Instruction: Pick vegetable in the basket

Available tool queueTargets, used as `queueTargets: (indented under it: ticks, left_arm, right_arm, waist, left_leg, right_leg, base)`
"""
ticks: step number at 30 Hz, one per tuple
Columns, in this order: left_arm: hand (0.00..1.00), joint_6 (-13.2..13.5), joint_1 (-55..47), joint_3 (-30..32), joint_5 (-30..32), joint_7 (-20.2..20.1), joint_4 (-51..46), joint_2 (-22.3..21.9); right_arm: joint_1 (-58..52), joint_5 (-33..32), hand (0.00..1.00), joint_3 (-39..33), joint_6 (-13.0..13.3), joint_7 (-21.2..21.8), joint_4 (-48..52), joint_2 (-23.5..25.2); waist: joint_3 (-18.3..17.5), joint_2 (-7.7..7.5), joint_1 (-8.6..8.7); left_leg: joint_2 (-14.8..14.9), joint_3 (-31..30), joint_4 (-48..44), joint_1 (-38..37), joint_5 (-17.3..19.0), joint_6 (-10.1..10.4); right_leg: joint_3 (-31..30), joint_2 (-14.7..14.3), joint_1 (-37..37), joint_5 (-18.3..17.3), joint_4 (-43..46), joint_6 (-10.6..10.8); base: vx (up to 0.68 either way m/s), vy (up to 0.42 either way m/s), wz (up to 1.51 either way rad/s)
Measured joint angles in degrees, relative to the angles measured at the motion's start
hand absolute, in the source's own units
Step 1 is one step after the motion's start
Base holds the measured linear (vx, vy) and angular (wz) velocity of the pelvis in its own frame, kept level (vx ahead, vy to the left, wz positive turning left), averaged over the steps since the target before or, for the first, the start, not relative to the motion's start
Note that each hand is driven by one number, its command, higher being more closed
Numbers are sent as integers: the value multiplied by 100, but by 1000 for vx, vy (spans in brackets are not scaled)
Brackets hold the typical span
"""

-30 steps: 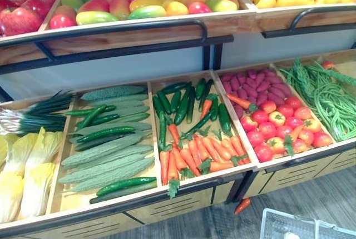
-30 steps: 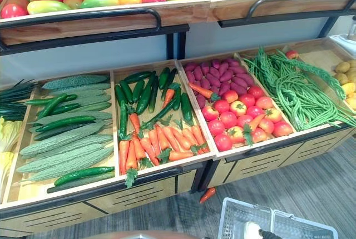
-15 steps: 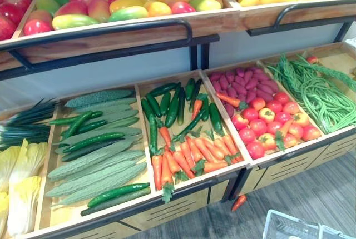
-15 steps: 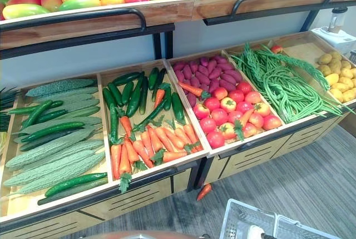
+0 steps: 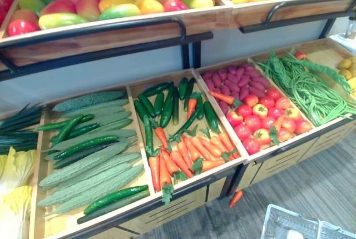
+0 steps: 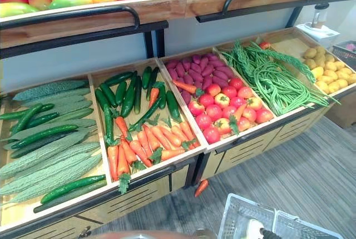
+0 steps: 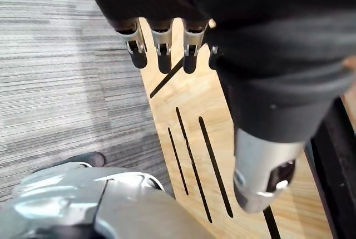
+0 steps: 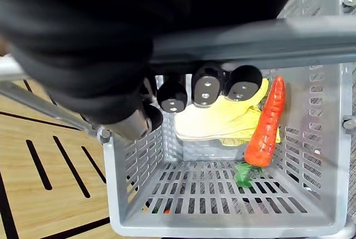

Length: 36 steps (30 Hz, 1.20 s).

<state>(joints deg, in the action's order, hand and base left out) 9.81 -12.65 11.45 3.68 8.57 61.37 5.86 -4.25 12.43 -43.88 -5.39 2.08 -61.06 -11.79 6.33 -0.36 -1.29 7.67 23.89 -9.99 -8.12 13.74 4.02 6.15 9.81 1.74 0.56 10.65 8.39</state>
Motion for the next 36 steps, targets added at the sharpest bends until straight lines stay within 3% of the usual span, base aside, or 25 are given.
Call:
queueTargets:
  ticks: [1, 3, 4, 5, 7, 8, 9, 10, 11, 12, 13, 14, 15, 17, 21, 24, 27, 30, 33, 35, 36]
  left_arm:
    - [0, -45, 18, 1, 0, -5, -31, 22]
    - [0, -113, 6, 24, 133, -11, -246, 69]
    - [0, -133, -12, 22, 163, -18, -390, 97]
    - [0, -168, 12, 25, 163, -18, -554, 170]
    - [0, -191, 10, 30, 163, -18, -615, 297]
    - [0, -223, -7, 48, 163, -18, -615, 322]
    - [0, -294, 24, 236, 177, -34, -573, 348]
    - [0, -295, 36, 251, 182, -45, -510, 355]
    - [0, -288, 44, 252, 220, -69, -385, 339]
    - [0, -261, 17, 248, 221, -80, -378, 248]
    - [0, -209, -36, 243, 223, -85, -421, 149]
    - [0, -235, 111, 216, 222, -76, -405, 316]
    - [0, -234, 190, 241, 223, -83, -407, 370]
    - [0, -248, 206, 399, 229, -80, -399, 382]
    - [0, -238, 464, 243, 325, -79, -396, 281]
    - [0, -213, 593, 71, 410, -112, -397, 225]
    - [0, -194, 611, -75, 451, -111, -393, 105]
    - [0, -146, 623, -204, 659, -114, -392, 16]
    - [0, -154, 412, -202, 614, -16, -398, -6]
    - [0, -160, 168, -198, 589, 73, -390, -121]
    - [0, -160, 117, -204, 587, 91, -389, -140]
  right_arm:
    - [-47, -3, 100, 38, 19, 3, 54, 60]
    - [-80, -2, 100, 233, 74, -3, 244, 215]
    - [-28, 2, 100, 402, 90, 6, 303, 291]
    - [-60, 2, 100, 445, 110, -16, 336, 347]
    - [-79, 2, 100, 453, 120, -78, 291, 367]
    - [-53, 2, 100, 532, 153, -97, 197, 356]
    - [61, 9, 100, 713, 208, -122, 36, 356]
    - [138, 8, 100, 825, 243, -130, 7, 361]
    - [303, 14, 100, 915, 271, -110, -140, 329]
    - [388, 21, 100, 910, 280, -92, -164, 240]
    - [484, 82, 100, 870, 294, -64, -176, 127]
    - [570, 131, 100, 855, 323, -30, -336, 132]
    - [580, 138, 100, 855, 326, -36, -376, 158]
    - [766, 141, 100, 985, 416, -23, -374, 213]
    - [492, 118, 100, 1298, 639, -39, -324, 183]
    - [350, 103, 100, 1501, 721, -62, -270, 165]
    - [197, 76, 100, 1578, 712, -170, -229, 168]
    - [-31, -89, 100, 1629, 674, -300, -162, 174]
    - [0, -168, 100, 1774, 659, -416, -174, 150]
    - [164, -161, 100, 1968, 681, -427, -263, 35]
    - [188, -161, 100, 2005, 690, -421, -291, -3]
  waist:
    - [2, 1, 8]
    - [27, 179, -22]
    - [76, 239, -36]
    - [145, 172, -20]
    - [140, 120, -36]
    - [129, 48, -39]
    - [229, -154, -79]
    - [287, -156, -77]
    - [256, -42, -110]
    - [250, 74, -91]
    - [262, 173, -64]
    - [290, -24, -63]
    - [327, -124, -75]
    - [337, -96, -155]
    - [340, -57, 10]
    - [337, -34, 207]
    - [332, 35, 294]
    - [326, 75, 299]
    - [310, 68, 259]
    - [297, 100, 105]
    - [286, 120, 97]
  left_leg:
    - [49, 58, -34, -4, 22, -9]
    - [400, 405, -30, 61, -52, -117]
    - [565, 616, -10, 118, -176, -77]
    - [613, 751, 95, 97, -279, -69]
    - [708, 988, 140, 91, -364, -38]
    - [699, 1122, 85, 104, -391, -42]
    - [756, 1310, -392, 216, -364, -102]
    - [891, 1335, -749, 408, -347, -226]
    - [595, 1056, -293, 523, -217, -206]
    - [536, 1040, 47, 576, -649, -458]
    - [576, 1387, 291, 519, -953, -487]
    - [331, 1686, 394, 493, -893, -442]
    - [332, 1831, 366, 503, -890, -437]
    - [655, 2422, 204, 475, -951, -346]
    - [1007, 2867, 32, 361, -1110, -106]
    - [1059, 2875, 199, 337, -1311, 122]
    - [1070, 2831, 235, 243, -1466, 143]
    - [1057, 2352, 211, 188, -1500, 127]
    - [857, 571, -16, 306, -1374, 130]
    - [245, -1047, 13, 316, -796, 136]
    - [141, -1279, 61, 311, -695, 124]
  right_leg:
    - [-29, -54, 40, 117, 25, -13]
    - [-4, -346, 129, 849, -328, -92]
    - [414, -318, 452, 527, 587, -458]
    - [765, -100, 642, 217, 1623, -623]
    - [1077, 177, 603, 135, 2334, -750]
    - [1188, 341, 526, 234, 2369, -750]
    - [1533, 335, 392, 374, 1975, -837]
    - [1624, 284, 348, 488, 1715, -999]
    - [1412, 161, 144, 612, 932, -1172]
    - [1422, 92, 88, 532, 902, -1135]
    - [1689, 291, 206, 58, 1725, -1051]
    - [1792, 761, 134, -255, 2183, -860]
    - [1887, 836, 30, -262, 1997, -808]
    - [2237, 440, -150, -277, 1027, -626]
    - [2413, -128, -586, -359, -288, -495]
    - [2327, -381, -649, -415, -772, -415]
    - [2206, -487, -710, -427, -877, -437]
    - [1882, -557, -678, -486, -932, -544]
    - [1047, -561, -450, -432, -924, -579]
    - [3, -638, -22, -302, -833, -632]
    - [-191, -680, 40, -253, -840, -622]
  base:
    - [-124, 92, -51]
    - [-82, 69, -66]
    - [-52, 52, -67]
    - [-32, 37, -59]
    - [35, -12, -59]
    - [101, -105, -123]
    - [78, -122, -123]
    - [-114, -147, -153]
    - [-248, -89, -112]
    - [-297, -58, -130]
    - [-120, -26, -117]
    - [-52, -95, -107]
    - [-33, -187, -133]
    - [-66, -256, -159]
    - [-54, -287, -77]
    - [-144, -286, -39]
    - [-136, -124, -25]
    - [-127, -55, -42]
    - [-72, 12, -124]
    - [-35, 134, -200]
    - [-59, 137, -179]
